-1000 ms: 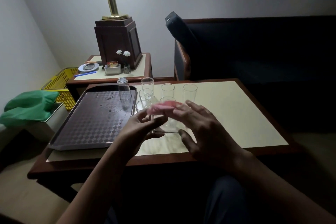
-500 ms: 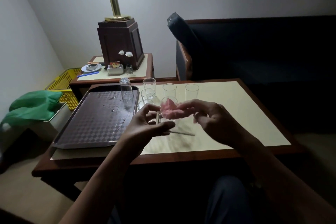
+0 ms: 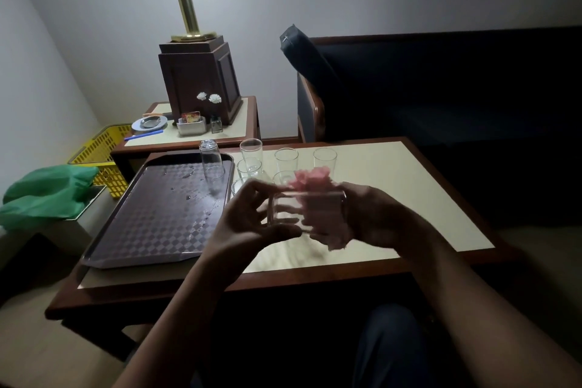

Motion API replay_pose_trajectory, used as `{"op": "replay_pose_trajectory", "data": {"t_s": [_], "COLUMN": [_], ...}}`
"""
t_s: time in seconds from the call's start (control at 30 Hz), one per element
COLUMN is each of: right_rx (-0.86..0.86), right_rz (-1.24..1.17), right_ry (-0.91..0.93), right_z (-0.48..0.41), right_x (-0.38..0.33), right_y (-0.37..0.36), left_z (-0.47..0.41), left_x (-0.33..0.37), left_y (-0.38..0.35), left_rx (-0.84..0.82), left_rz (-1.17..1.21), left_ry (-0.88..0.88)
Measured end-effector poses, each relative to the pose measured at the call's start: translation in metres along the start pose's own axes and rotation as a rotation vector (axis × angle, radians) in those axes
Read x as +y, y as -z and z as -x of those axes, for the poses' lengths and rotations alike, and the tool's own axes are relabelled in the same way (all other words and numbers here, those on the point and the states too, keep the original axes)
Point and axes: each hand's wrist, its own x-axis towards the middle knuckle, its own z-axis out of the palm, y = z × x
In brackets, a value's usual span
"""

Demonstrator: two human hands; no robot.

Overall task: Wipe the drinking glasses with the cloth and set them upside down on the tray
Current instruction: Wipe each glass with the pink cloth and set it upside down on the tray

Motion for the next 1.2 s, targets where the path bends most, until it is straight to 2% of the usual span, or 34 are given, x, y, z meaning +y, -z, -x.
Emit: {"op": "replay_pose_trajectory", "data": {"t_s": [0.07,0.17,0.2,0.23,0.33,0.43,0.57,0.7,0.83,0.93,1.0,1.1,1.2], "right_rx": [0.006,0.199,0.268,0.331,0.549,0.665,0.737,0.873,0.753,0.655,0.675,0.721,0.692], "right_rz": [-0.2,-0.503,-0.532,-0.472,0.059,0.544,0.61,0.588,0.698,0.564,0.462,0.504,0.519], "right_ry": [0.074,0.132,0.154,0.184,0.402,0.702,0.711,0.759,0.932,0.832,0.765,0.78,0.867], "right_z": [0.0,-0.013,-0.019,-0.022,-0.02,-0.015,-0.024,-0.028,-0.026,-0.015,-0.01,-0.013,-0.017], "right_x": [0.012,0.015,0.014,0.011,0.011,0.031,0.047,0.036,0.053,0.063,0.048,0.026,0.037], "right_y": [-0.006,-0.025,-0.026,-0.027,-0.042,-0.061,-0.057,-0.052,-0.059,-0.069,-0.074,-0.073,-0.069], "left_z": [-0.005,-0.011,-0.012,-0.013,-0.017,-0.023,-0.025,-0.023,-0.03,-0.031,-0.03,-0.028,-0.031], "left_x": [-0.004,-0.013,-0.017,-0.02,-0.021,-0.015,-0.009,-0.013,-0.011,-0.014,-0.018,-0.017,-0.013], "left_y": [-0.003,-0.008,-0.009,-0.008,-0.008,-0.011,-0.009,-0.006,-0.002,0.002,0.001,-0.003,-0.001], "left_rx": [0.111,0.288,0.321,0.34,0.339,0.307,0.247,0.181,0.152,0.145,0.141,0.109,0.102], "left_rz": [0.053,-0.025,-0.067,-0.115,-0.216,-0.02,0.262,0.31,0.421,0.457,0.423,0.397,0.418], "left_ry": [-0.033,-0.019,-0.003,0.016,0.094,0.2,0.331,0.371,0.314,0.267,0.259,0.283,0.303]}}
